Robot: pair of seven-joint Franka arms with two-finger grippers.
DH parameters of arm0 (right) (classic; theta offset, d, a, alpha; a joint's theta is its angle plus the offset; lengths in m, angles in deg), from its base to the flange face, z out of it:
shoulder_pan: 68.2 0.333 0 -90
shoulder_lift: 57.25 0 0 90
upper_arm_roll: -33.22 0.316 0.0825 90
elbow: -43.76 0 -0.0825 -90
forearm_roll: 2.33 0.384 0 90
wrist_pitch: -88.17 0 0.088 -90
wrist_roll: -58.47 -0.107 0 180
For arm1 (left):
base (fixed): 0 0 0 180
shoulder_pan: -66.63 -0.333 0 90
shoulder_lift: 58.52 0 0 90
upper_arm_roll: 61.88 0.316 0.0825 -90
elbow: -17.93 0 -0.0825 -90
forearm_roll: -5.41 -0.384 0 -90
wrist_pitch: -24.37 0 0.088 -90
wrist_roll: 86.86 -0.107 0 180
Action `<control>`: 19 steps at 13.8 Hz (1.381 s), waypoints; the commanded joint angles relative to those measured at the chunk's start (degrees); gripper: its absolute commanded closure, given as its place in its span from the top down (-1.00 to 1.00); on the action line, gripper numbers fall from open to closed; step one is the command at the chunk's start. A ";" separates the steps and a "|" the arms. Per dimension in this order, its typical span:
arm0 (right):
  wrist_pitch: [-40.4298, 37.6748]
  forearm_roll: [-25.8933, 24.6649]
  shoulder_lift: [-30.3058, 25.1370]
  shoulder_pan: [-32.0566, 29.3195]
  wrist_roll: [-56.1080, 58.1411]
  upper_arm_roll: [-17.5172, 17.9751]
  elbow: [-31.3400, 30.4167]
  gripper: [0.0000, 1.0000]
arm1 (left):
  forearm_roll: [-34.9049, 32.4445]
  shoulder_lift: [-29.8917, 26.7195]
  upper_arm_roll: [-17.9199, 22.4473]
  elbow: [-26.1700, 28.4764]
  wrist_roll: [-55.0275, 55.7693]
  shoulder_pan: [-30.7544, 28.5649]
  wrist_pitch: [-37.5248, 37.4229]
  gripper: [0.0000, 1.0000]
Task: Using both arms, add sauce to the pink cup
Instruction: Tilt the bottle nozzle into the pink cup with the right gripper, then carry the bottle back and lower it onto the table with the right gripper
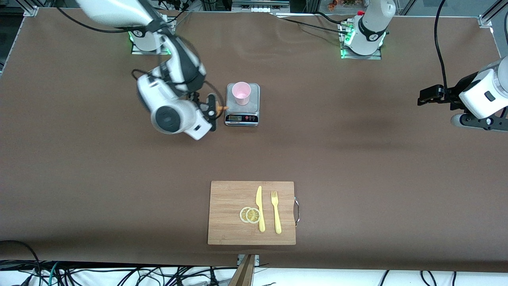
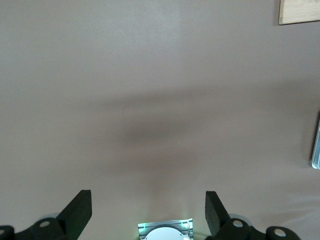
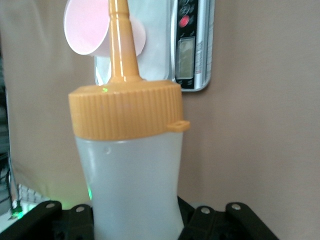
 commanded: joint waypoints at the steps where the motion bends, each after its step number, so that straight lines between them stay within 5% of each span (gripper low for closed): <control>1: -0.09 12.71 -1.26 -8.14 13.17 -1.19 -0.58 -0.92 | -1.28 1.50 0.20 -2.25 -1.25 -0.10 -0.87 1.00; 9: -14.32 37.07 6.55 -23.70 49.46 -10.15 -3.04 -0.92 | -1.28 1.50 0.03 -2.43 -0.98 0.60 -0.96 1.00; 14: -23.98 44.29 16.74 -29.68 67.33 -14.12 -3.31 -0.92 | -1.28 1.50 -0.15 -2.43 -0.90 0.78 -0.96 1.00; 19: -25.50 45.89 22.03 -31.72 72.98 -16.31 -2.78 -0.87 | -1.54 1.59 -0.15 -3.75 -0.81 1.92 -0.96 1.00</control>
